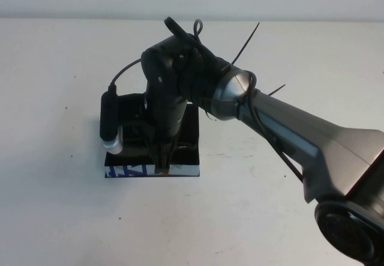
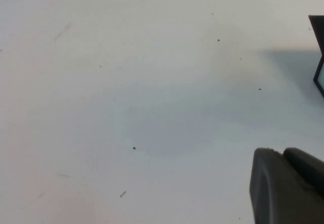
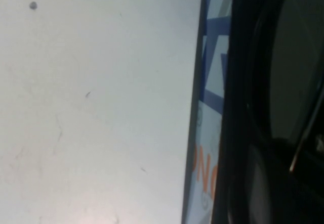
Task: Return glasses to glasses case
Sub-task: Place the glasses in the glasses case
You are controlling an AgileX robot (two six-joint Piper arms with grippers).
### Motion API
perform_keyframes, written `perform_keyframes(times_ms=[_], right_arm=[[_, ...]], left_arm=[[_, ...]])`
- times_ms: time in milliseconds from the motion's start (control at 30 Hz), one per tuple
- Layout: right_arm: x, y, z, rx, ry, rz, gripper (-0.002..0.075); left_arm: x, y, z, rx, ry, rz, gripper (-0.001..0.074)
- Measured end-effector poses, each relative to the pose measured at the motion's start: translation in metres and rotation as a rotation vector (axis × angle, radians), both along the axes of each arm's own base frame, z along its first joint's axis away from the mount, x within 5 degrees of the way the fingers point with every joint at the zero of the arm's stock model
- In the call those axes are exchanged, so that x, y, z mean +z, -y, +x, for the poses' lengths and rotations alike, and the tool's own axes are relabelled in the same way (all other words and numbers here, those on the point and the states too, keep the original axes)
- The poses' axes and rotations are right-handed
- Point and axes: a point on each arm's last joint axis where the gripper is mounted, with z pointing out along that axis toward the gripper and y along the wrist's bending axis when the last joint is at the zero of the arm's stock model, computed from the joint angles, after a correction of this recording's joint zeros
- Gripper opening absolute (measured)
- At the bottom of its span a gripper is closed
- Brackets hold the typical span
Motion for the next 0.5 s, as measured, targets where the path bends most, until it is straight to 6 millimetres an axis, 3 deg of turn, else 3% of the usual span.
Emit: perform_keyframes(times_ms=[500], right_arm=[[-0.0038, -0.0006, 0.0006, 0.0, -0.005, -0.005, 0.0013]], left_arm=[[0.0, 0.0, 0.0, 0.0, 0.0, 0.0, 0.0]])
